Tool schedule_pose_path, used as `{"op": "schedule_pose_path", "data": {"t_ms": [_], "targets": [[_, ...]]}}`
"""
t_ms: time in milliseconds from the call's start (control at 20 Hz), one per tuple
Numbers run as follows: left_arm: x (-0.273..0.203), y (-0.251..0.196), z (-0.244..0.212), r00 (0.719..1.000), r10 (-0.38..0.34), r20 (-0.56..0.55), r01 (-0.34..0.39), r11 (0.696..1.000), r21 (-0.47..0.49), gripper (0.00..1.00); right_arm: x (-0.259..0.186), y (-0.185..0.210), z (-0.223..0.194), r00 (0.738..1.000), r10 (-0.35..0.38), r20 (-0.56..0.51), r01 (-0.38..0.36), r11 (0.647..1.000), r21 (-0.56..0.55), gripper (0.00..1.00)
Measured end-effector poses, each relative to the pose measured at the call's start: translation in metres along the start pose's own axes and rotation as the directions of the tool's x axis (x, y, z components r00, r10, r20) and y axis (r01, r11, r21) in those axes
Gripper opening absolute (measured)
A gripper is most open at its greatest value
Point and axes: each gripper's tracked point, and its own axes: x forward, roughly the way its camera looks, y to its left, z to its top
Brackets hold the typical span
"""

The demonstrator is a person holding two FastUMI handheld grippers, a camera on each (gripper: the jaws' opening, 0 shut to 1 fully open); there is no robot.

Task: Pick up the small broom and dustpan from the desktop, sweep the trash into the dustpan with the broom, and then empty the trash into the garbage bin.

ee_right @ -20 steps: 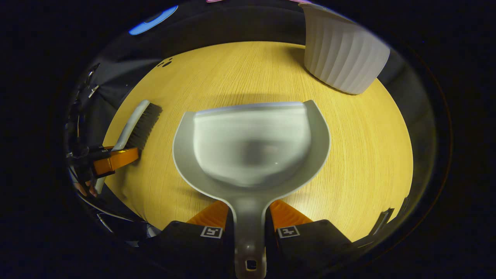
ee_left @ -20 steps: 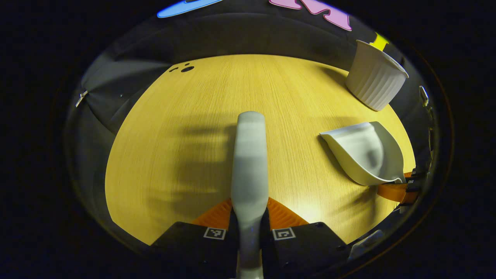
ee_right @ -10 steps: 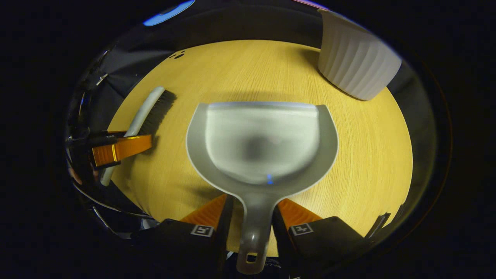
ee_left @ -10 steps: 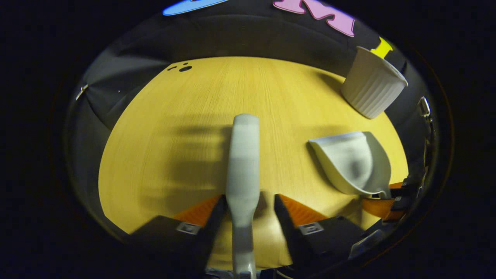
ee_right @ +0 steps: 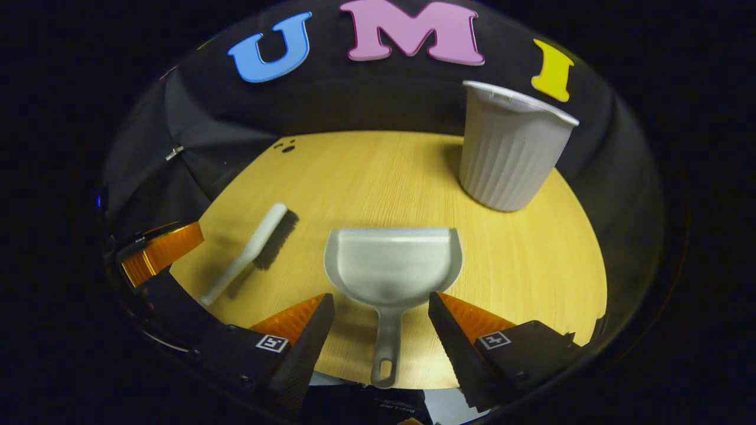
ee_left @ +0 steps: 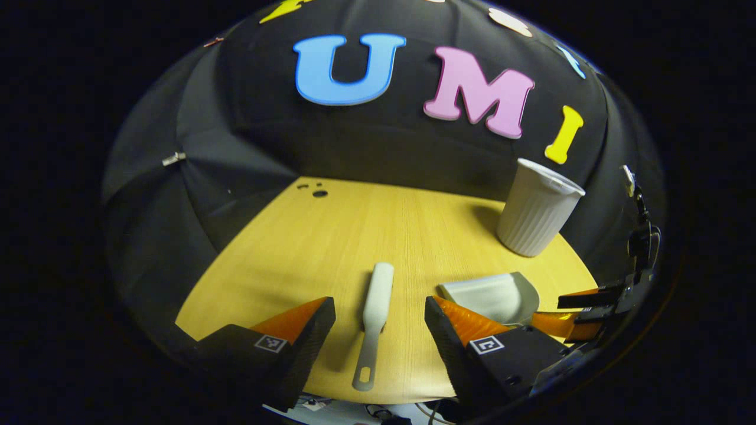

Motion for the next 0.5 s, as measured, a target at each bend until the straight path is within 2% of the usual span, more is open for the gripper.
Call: {"op": "schedule_pose_path", "data": {"t_ms": [150, 300, 400, 500], "targets": [[-0.05, 0.002, 0.025, 0.991, 0.03, 0.132, -0.033, 0.999, 0.021, 0.96, -0.039, 0.018, 0.039, 0.986, 0.025, 0.162, -0.026, 1.0, -0.001, 1.0], [-0.09, 0.001, 0.039, 0.976, 0.045, 0.211, -0.056, 0.997, 0.043, 0.96, -0.073, 0.042, 0.062, 0.954, 0.064, 0.292, -0.062, 0.998, -0.016, 0.99], [-0.11, -0.003, 0.041, 0.969, 0.035, 0.244, -0.053, 0.996, 0.067, 0.96, -0.087, 0.058, 0.061, 0.94, 0.094, 0.327, -0.082, 0.995, -0.051, 0.99], [-0.119, -0.003, 0.035, 0.97, 0.033, 0.242, -0.054, 0.995, 0.082, 0.96, -0.092, 0.065, 0.05, 0.944, 0.107, 0.313, -0.084, 0.993, -0.087, 0.99]]}}
